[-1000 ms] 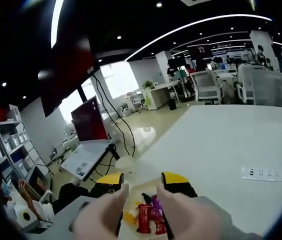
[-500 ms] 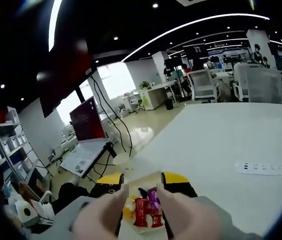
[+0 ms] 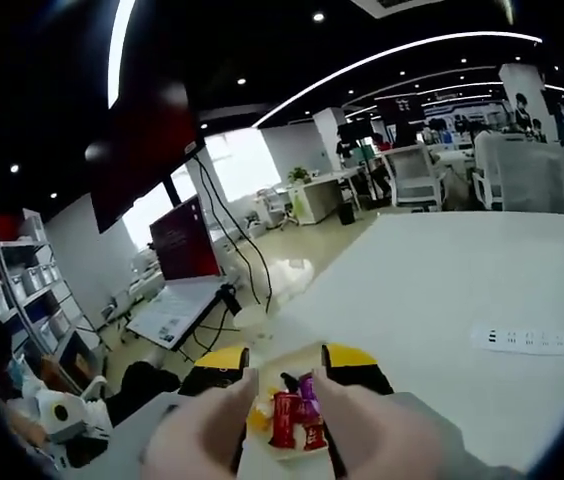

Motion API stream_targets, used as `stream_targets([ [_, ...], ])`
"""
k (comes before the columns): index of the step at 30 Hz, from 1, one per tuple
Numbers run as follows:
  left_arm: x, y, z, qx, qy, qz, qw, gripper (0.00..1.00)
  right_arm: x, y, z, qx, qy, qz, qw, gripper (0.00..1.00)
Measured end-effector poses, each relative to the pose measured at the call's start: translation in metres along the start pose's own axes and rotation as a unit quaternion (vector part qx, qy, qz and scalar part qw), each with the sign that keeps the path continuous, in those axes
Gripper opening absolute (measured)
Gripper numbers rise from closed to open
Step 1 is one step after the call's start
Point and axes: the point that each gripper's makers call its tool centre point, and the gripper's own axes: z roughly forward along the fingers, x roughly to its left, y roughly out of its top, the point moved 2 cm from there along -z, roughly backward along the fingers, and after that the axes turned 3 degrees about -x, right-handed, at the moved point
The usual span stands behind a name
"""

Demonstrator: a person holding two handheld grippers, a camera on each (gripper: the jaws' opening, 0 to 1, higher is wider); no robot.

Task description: Place the target food into the container with the food tongs after gripping and lifting it, then release it inside without dropping or visibly crushing the food.

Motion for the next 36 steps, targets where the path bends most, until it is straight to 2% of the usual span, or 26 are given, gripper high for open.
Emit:
stream_targets([
  [4,0.000,0.001,0.001,-0.001,0.000,-0.001,1.0000,0.95,0.002,-0.002,-0.003,0.000,0.006,-0.001,1.0000,0.28],
  [10,-0.001,-0.002,0.002,0.002,0.000,-0.002,1.0000,0.95,0.005,0.000,-0.008,-0.009,0.008,0.025,0.9996,0.28],
  [14,-0.001,-0.002,0.003,0.004,0.001,0.003,1.0000,0.94,0.013,-0.005,-0.012,0.000,0.016,-0.013,0.9998,0.27],
  [21,-0.002,-0.002,0.006,0.002,-0.001,0.001,1.0000,0.94,0.018,-0.010,-0.017,0.006,0.040,-0.018,0.9990,0.27],
  [23,-0.003,-0.003,0.007,0.002,-0.002,0.001,1.0000,0.94,0.014,-0.010,-0.018,0.001,0.029,-0.017,0.9994,0.28],
  [24,-0.003,-0.003,0.007,0.001,-0.003,0.001,1.0000,0.94,0.010,-0.009,-0.018,-0.008,0.014,-0.004,0.9999,0.27],
  [26,-0.004,-0.003,0.008,0.001,-0.003,0.000,1.0000,0.94,0.007,-0.009,-0.020,-0.011,0.011,0.031,0.9994,0.27],
  [36,-0.004,-0.004,0.010,0.000,-0.004,-0.003,1.0000,0.94,-0.001,-0.009,-0.037,-0.014,-0.006,0.020,0.9997,0.28],
])
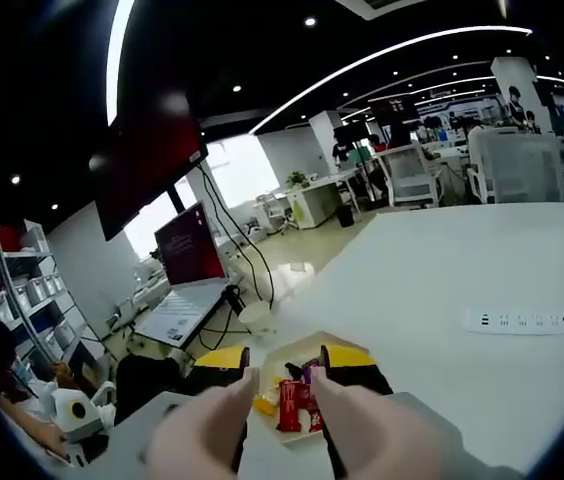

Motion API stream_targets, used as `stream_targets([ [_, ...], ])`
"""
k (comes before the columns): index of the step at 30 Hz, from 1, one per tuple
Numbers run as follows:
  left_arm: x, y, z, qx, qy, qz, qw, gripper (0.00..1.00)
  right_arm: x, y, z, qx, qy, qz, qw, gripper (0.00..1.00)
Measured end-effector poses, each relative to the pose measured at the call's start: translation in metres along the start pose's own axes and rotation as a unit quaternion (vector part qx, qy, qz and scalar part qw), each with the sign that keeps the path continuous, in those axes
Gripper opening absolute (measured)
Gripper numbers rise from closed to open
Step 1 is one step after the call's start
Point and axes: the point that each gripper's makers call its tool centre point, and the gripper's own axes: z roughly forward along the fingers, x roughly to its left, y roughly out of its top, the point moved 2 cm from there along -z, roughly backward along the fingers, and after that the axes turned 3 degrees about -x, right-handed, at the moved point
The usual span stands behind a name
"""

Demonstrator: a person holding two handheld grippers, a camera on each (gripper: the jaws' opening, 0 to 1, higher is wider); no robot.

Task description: Place the target food into the container with the food tongs after gripping and lifting it, then release it inside without dropping or visibly crushing the food.

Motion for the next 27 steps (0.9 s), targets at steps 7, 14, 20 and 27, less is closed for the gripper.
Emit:
stream_targets([
  [7,0.001,0.001,0.001,-0.002,0.000,-0.005,1.0000,0.94,-0.011,-0.002,-0.006,-0.003,-0.023,-0.004,0.9997,0.29],
  [14,0.000,0.000,0.000,-0.001,-0.002,-0.006,1.0000,0.94,-0.013,-0.004,-0.011,-0.007,-0.031,0.006,0.9995,0.29],
  [20,0.000,-0.004,-0.003,0.003,-0.002,-0.014,0.9999,0.92,-0.018,-0.008,-0.017,-0.008,-0.040,0.015,0.9990,0.30],
  [27,0.001,-0.002,-0.005,-0.003,0.002,-0.017,0.9999,0.94,-0.019,-0.009,-0.023,-0.010,-0.048,0.019,0.9986,0.30],
])
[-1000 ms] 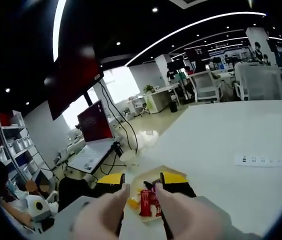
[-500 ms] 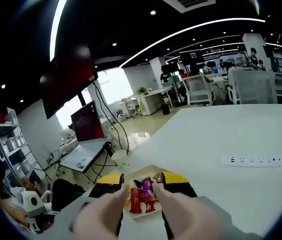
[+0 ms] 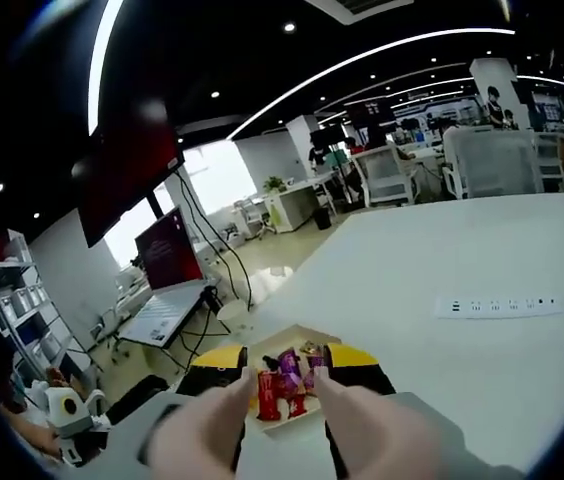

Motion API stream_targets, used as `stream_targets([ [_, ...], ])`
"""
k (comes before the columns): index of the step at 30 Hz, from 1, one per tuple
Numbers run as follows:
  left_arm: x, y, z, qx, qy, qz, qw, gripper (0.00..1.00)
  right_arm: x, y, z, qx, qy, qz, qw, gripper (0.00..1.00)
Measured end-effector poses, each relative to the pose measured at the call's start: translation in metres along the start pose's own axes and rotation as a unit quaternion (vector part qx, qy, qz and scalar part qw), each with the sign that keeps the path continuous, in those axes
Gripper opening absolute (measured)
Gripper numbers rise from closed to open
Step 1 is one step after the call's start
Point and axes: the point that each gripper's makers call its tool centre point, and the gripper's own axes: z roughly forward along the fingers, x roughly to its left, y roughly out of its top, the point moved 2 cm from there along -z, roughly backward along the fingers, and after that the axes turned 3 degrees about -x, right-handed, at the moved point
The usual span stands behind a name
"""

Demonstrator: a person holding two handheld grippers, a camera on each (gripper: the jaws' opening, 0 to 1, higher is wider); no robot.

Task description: Place the target food into the container with the food tongs after gripping and lifting it, then release it inside without dropping or visibly crushing the food.

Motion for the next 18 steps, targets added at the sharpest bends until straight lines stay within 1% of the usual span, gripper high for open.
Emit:
stream_targets([
  [2,0.000,-0.001,0.000,0.003,0.000,-0.007,1.0000,0.95,0.001,0.000,-0.002,-0.001,-0.001,0.001,1.0000,0.30],
  [9,-0.004,-0.003,0.001,0.006,-0.007,-0.004,1.0000,0.99,0.001,-0.001,-0.008,-0.002,-0.007,-0.001,1.0000,0.30],
  [15,-0.006,0.001,0.003,-0.001,-0.012,0.000,0.9999,0.99,-0.003,-0.003,-0.015,-0.003,-0.015,-0.002,0.9999,0.30],
  [18,-0.006,-0.002,0.003,0.004,-0.014,0.001,0.9999,0.99,-0.007,-0.007,-0.020,-0.001,-0.022,-0.003,0.9998,0.30],
])
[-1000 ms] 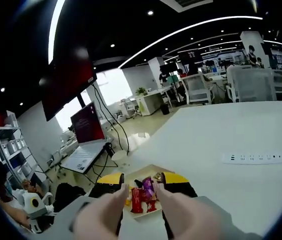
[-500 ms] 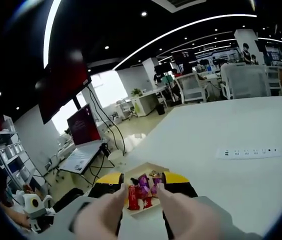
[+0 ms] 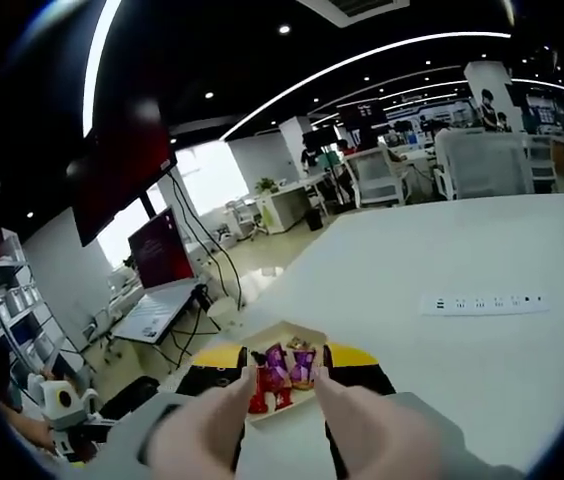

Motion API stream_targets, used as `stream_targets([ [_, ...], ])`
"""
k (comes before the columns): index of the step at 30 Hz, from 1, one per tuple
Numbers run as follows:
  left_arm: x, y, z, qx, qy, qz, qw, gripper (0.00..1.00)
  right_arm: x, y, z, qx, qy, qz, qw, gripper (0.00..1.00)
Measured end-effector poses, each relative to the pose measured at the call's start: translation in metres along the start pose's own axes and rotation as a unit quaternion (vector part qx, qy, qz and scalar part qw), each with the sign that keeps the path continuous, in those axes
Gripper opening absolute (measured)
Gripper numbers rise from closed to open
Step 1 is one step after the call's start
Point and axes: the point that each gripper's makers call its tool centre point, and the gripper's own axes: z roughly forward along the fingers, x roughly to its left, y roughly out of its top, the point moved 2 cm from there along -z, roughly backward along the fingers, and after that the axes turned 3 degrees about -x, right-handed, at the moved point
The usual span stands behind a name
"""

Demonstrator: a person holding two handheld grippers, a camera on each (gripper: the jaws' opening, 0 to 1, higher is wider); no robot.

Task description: Place the target food into the container with the food tongs after gripping and lifting it, then release it inside without dropping or visibly crushing the food.

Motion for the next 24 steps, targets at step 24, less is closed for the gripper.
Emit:
stream_targets([
  [24,-0.002,-0.001,-0.003,0.003,-0.006,0.009,0.9999,0.99,-0.028,-0.017,-0.025,-0.002,-0.043,0.026,0.9987,0.30],
])
